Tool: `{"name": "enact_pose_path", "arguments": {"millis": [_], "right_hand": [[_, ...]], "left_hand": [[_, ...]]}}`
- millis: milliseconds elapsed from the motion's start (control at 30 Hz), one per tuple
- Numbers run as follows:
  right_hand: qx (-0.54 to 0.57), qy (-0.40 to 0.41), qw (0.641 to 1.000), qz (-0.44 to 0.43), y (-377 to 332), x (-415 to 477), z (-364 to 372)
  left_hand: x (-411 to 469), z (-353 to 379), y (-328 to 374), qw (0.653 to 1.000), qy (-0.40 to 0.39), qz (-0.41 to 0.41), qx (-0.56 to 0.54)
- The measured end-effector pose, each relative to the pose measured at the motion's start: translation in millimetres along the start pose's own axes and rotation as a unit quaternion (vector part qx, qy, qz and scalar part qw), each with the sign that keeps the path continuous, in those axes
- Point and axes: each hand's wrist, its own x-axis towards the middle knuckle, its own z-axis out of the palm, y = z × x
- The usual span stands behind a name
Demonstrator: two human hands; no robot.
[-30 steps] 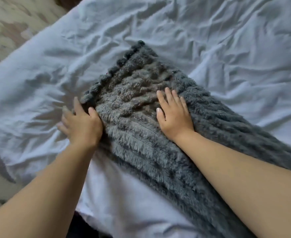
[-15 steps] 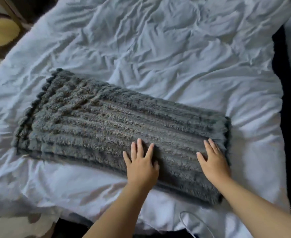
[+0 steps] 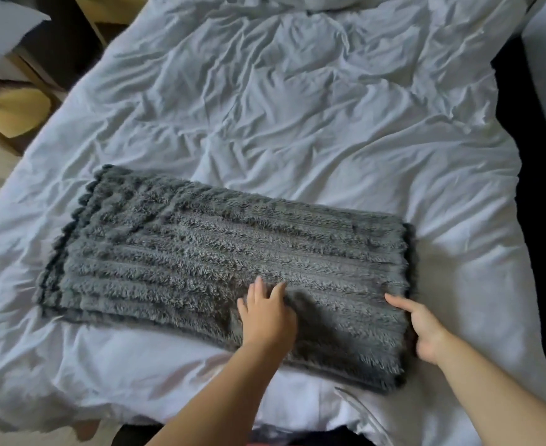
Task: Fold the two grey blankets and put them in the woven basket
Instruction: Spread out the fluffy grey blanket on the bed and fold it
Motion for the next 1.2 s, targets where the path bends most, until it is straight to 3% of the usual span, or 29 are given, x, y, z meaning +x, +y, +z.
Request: {"name": "enact_pose_path", "arguments": {"millis": [67, 133, 200, 333, 400, 467, 567, 667, 733, 833, 900, 933, 967, 1000, 1033, 1067, 1100, 1133, 1167, 1200], "right_hand": [[-0.003, -0.007, 1.000, -0.015, -8, -11, 4], [0.009, -0.018, 0.999, -0.038, -15, -26, 13], [0.003, -0.029, 0.998, -0.052, -23, -41, 25], [-0.074, -0.044, 0.994, -0.071, -40, -65, 57], [-0.129, -0.028, 0.986, -0.102, -51, -72, 80], [-0.198, -0.022, 0.971, -0.131, -63, -80, 111], [-0.293, -0.064, 0.945, -0.132, -72, -93, 173], [-0.339, -0.137, 0.922, -0.130, -70, -99, 229], [-0.346, -0.178, 0.914, -0.113, -65, -98, 250], [-0.302, -0.227, 0.922, -0.090, -62, -86, 248], [-0.273, -0.161, 0.936, -0.153, -60, -71, 226], [-0.285, -0.057, 0.935, -0.204, -58, -60, 209], [-0.321, 0.099, 0.907, -0.254, -55, -49, 190], [-0.362, 0.255, 0.854, -0.274, -50, -44, 168], [-0.368, 0.359, 0.820, -0.253, -43, -39, 146], [-0.332, 0.389, 0.837, -0.194, -35, -34, 127], [-0.257, 0.349, 0.894, -0.115, -29, -31, 113], [-0.138, 0.258, 0.955, -0.048, -24, -31, 104], [-0.033, 0.146, 0.989, 0.001, -20, -27, 94], [0.017, 0.093, 0.995, 0.008, -17, -26, 88]], "left_hand": [[3, -4, 11, 0.994, 0.021, 0.098, -0.032], [10, -9, 18, 0.981, -0.072, 0.171, -0.059], [18, -13, 16, 0.969, -0.169, 0.168, -0.065], [29, -16, 3, 0.960, -0.222, 0.138, -0.105], [33, -26, 3, 0.964, -0.185, 0.142, -0.125], [38, -48, 2, 0.968, -0.090, 0.105, -0.211], [48, -96, -11, 0.909, 0.016, 0.002, -0.417], [58, -133, -30, 0.859, 0.015, -0.011, -0.511], [58, -143, -41, 0.875, -0.019, -0.017, -0.484], [60, -137, -54, 0.937, -0.006, -0.042, -0.348], [62, -125, -55, 0.956, 0.017, -0.045, -0.291], [64, -119, -53, 0.959, 0.021, -0.044, -0.281], [65, -113, -50, 0.960, 0.018, -0.043, -0.275], [67, -108, -46, 0.962, 0.011, -0.040, -0.270], [67, -103, -42, 0.965, 0.001, -0.035, -0.259], [68, -100, -37, 0.968, -0.007, -0.030, -0.248], [68, -99, -33, 0.971, -0.011, -0.024, -0.238], [68, -98, -29, 0.972, -0.013, -0.017, -0.233], [68, -98, -24, 0.973, -0.019, -0.011, -0.229], [67, -98, -19, 0.974, -0.028, -0.001, -0.225]]}}
